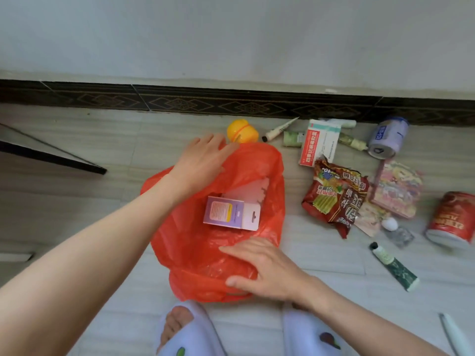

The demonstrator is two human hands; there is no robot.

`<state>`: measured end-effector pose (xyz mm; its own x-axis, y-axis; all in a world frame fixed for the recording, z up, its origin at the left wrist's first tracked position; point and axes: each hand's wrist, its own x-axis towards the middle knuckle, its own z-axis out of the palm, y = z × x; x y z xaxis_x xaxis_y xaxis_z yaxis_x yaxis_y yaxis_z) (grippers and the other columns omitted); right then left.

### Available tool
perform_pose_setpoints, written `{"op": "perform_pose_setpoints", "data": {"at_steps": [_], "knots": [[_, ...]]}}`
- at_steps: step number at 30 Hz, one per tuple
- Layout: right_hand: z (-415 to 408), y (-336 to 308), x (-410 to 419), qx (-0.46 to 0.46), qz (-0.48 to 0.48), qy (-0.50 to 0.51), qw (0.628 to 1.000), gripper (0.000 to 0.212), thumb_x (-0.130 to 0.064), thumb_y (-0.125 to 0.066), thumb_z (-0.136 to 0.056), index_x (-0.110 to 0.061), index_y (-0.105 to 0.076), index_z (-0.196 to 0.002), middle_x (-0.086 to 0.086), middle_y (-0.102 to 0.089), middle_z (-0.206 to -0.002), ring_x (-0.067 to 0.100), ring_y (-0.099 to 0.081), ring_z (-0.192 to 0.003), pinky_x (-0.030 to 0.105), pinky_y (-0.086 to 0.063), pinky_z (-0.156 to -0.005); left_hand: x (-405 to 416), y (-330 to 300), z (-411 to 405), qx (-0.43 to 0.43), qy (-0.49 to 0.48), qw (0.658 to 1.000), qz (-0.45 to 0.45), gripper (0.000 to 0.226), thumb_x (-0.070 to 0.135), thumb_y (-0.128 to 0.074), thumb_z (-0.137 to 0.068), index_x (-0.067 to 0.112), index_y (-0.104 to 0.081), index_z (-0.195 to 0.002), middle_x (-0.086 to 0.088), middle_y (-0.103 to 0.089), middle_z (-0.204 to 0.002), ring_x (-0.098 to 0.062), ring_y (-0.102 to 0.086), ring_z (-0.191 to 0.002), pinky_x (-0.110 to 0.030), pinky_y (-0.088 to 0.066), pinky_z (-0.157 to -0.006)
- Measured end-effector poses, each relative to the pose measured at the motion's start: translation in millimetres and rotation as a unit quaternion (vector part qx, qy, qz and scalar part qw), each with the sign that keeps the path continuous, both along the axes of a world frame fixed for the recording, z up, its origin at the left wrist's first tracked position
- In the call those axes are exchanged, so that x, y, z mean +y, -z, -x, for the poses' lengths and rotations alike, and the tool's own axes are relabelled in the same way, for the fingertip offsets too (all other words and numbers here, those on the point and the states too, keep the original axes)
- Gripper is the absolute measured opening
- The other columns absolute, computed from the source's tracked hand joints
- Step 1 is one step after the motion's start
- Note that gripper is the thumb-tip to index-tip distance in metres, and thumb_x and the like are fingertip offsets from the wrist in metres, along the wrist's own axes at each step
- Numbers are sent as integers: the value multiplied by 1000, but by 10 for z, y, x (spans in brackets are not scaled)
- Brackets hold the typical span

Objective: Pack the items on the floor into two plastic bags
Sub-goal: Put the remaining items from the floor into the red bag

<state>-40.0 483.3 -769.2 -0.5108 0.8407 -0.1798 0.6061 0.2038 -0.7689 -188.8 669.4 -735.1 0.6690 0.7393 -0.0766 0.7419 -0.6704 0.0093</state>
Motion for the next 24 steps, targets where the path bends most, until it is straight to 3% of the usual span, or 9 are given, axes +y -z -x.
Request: {"op": "perform_pose_setpoints", "data": {"at_steps": [2,4,7,9,11,14,17,20,24], "knots": [[-14,30,-89,-35,2,-70,997,79,-73,-41,-73,-27,-40,-138,-4,-52,-134,13,-42,-127,33,-18,-111,-54,-18,-16,6,-46,998,33,90,41,-81,-57,25,-41,-136,-16,-49,-128,-36,-50,-109,-47,-42,-83],[-20,69,-147,-58,-35,-107,992,66,-62,-43,-81,-28,-41,-136,-3,-52,-135,16,-42,-128,42,-18,-112,-168,16,1,24,-52,998,26,103,48,-81,-51,28,-34,-140,-16,-40,-139,-38,-45,-117,-49,-39,-87],[-4,86,-198,-65,-34,-109,991,49,-51,-29,-93,-26,-53,-127,-4,-61,-125,17,-53,-120,50,-29,-108,-333,136,56,45,-15,999,-23,81,24,-76,-60,20,-43,-134,-19,-51,-127,-39,-55,-97,-45,-45,-73],[16,77,-218,-67,-35,-113,991,55,-50,-18,-95,-24,-58,-122,-5,-66,-118,17,-58,-114,50,-33,-104,-364,172,98,31,-35,998,-52,58,10,-46,-73,17,-45,-130,-20,-56,-115,-38,-56,-84,-42,-45,-65],[51,21,-199,-71,-71,-129,987,50,-47,-23,-96,-22,-61,-117,-5,-68,-113,17,-62,-107,48,-37,-101,-389,147,133,-2,-71,997,-38,58,7,-30,-73,14,-48,-128,-21,-57,-105,-39,-55,-81,-44,-46,-61],[93,-76,-98,-69,-139,-156,975,38,-37,-37,-91,-19,-65,-109,-2,-71,-104,18,-66,-95,38,-50,-89,-336,73,281,-57,-145,988,-23,54,-4,-46,-76,12,-50,-128,-22,-53,-106,-41,-51,-93,-48,-45,-66],[48,-178,58,-105,-120,-213,964,41,-35,-30,-92,-16,-65,-104,6,-71,-92,26,-66,-87,38,-52,-80,-220,-69,492,-91,-223,969,-49,48,-4,-51,-80,10,-52,-126,-23,-54,-108,-41,-48,-100,-51,-44,-70],[-75,-298,122,-195,-94,-235,947,31,-29,-35,-93,-13,-61,-99,12,-69,-96,31,-63,-93,45,-44,-92,-252,-114,685,-69,-285,954,-67,48,-5,-49,-79,9,-53,-125,-24,-54,-108,-42,-49,-97,-49,-43,-69],[-398,-371,178,-283,-69,-198,936,23,-26,-43,-90,-15,-61,-100,11,-67,-106,28,-59,-104,42,-35,-103,-469,-1,763,-4,-281,957,-70,50,0,-60,-73,10,-54,-122,-23,-56,-103,-42,-52,-89,-47,-40,-70]]}}
